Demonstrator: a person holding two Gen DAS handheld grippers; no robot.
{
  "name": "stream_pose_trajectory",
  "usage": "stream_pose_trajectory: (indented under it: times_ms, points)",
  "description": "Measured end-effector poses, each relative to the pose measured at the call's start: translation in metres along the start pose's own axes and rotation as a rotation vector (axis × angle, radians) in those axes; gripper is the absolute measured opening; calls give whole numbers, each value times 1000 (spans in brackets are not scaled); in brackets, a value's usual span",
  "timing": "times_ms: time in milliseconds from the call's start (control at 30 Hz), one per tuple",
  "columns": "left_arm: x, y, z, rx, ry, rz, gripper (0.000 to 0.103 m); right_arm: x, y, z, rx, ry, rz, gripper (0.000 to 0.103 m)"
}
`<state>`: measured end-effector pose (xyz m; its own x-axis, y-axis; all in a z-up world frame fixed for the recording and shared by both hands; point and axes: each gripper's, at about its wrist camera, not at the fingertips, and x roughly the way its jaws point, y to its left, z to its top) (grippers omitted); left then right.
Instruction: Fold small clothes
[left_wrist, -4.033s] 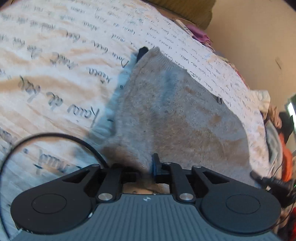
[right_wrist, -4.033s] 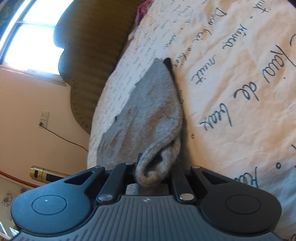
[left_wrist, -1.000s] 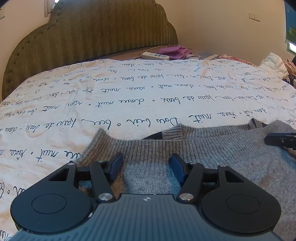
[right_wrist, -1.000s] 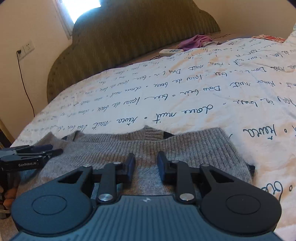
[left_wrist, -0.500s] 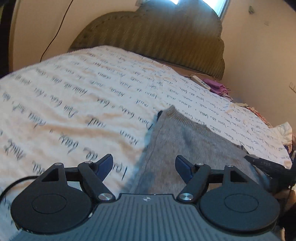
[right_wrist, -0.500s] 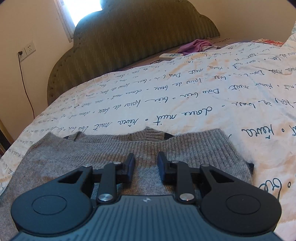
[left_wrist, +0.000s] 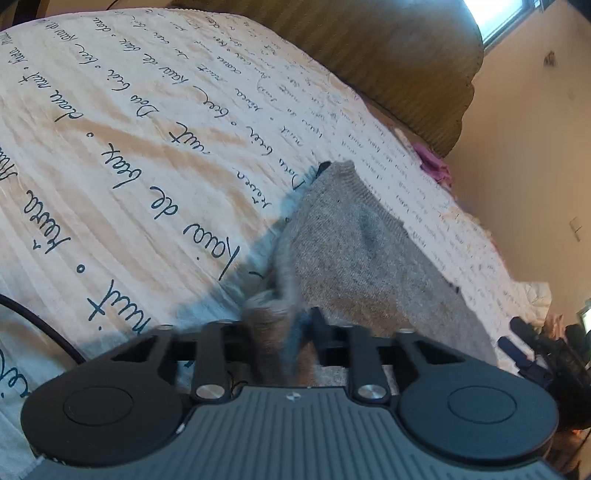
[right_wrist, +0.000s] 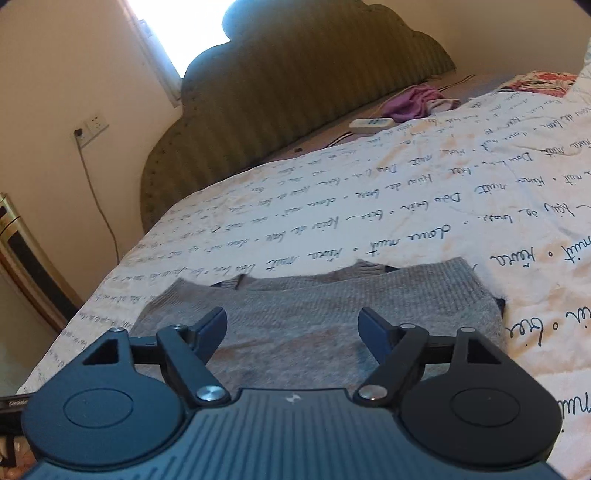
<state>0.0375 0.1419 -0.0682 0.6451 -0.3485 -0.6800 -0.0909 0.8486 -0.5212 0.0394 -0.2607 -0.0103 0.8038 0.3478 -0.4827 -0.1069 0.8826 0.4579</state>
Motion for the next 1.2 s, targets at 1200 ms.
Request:
stream_pose_trajectory:
  times_ms: [1200]
  points:
    - [3,-114,-82,815,-202,76,4,186,107,46,4,581,175,78]
